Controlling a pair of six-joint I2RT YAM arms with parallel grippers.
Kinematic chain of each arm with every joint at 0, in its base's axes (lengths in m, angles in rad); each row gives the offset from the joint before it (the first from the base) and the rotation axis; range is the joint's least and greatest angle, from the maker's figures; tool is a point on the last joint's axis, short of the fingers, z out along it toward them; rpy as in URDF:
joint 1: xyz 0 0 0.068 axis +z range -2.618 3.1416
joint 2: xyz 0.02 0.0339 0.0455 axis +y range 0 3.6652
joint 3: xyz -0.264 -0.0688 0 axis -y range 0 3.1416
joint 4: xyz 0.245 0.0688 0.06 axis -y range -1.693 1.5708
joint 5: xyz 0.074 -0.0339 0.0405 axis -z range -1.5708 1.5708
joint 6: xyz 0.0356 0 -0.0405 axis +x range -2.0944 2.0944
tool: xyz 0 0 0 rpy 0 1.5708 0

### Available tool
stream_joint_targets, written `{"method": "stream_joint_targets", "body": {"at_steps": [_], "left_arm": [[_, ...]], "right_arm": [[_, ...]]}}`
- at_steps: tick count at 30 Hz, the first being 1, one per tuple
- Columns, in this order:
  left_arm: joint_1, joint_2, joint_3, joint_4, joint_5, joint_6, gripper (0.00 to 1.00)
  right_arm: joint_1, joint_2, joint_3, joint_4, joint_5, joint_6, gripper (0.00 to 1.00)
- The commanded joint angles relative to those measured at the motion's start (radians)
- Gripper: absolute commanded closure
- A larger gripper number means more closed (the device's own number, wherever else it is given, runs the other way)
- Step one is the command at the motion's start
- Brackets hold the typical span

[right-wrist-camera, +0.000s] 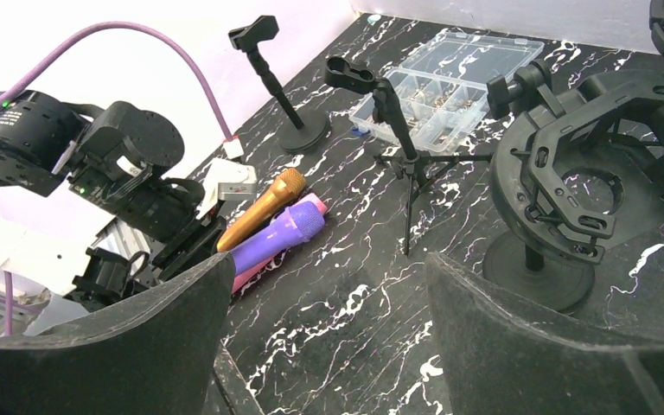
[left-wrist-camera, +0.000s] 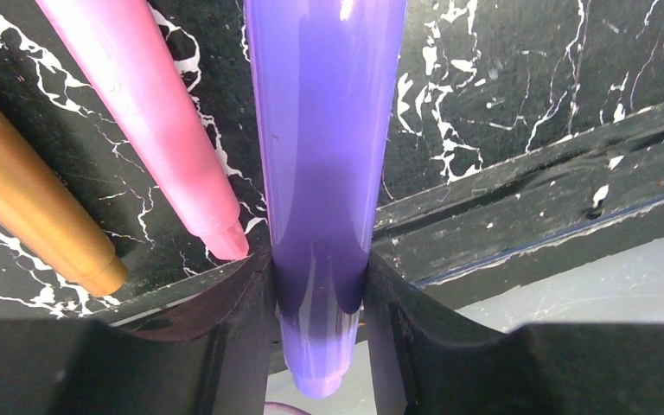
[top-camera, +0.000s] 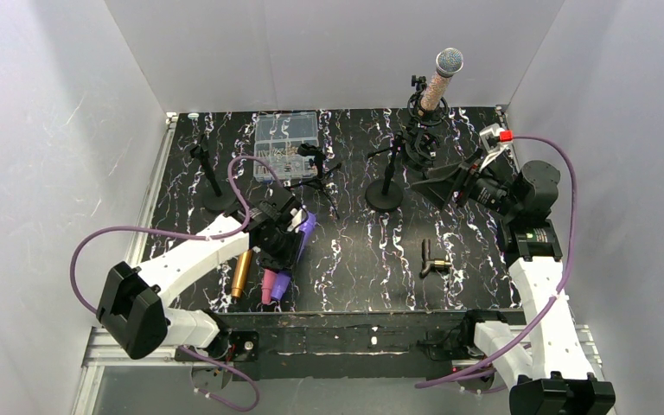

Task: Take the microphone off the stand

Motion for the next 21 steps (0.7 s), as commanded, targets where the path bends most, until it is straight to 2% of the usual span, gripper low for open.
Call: {"method": "stream_joint_targets", "body": {"at_steps": [1,6,10,21], "left_arm": [[0.032,-0.002,-0.036,-0.042,0.012,-0.068,1.0],[0.034,0.041,-0.019,-0.025,-0.003,-0.082,1.0],[0.034,0.097,0.022,-0.038,-0.018,-0.168,1.0],[0.035,0.22,0.073,0.0,-0.03,-0.188,1.0]], "right_arm": [[-0.004,-0.018,-0.016,0.063,0.009,0.004,0.12],[-0.004,-0.024,-0.034,0.07,0.017,0.001,0.11],[-0.004,-0.012,-0.022,0.069,0.008,0.011,0.1],[-0.035,-0.004,-0.032,0.08,0.01,0.015,0.1]]}}
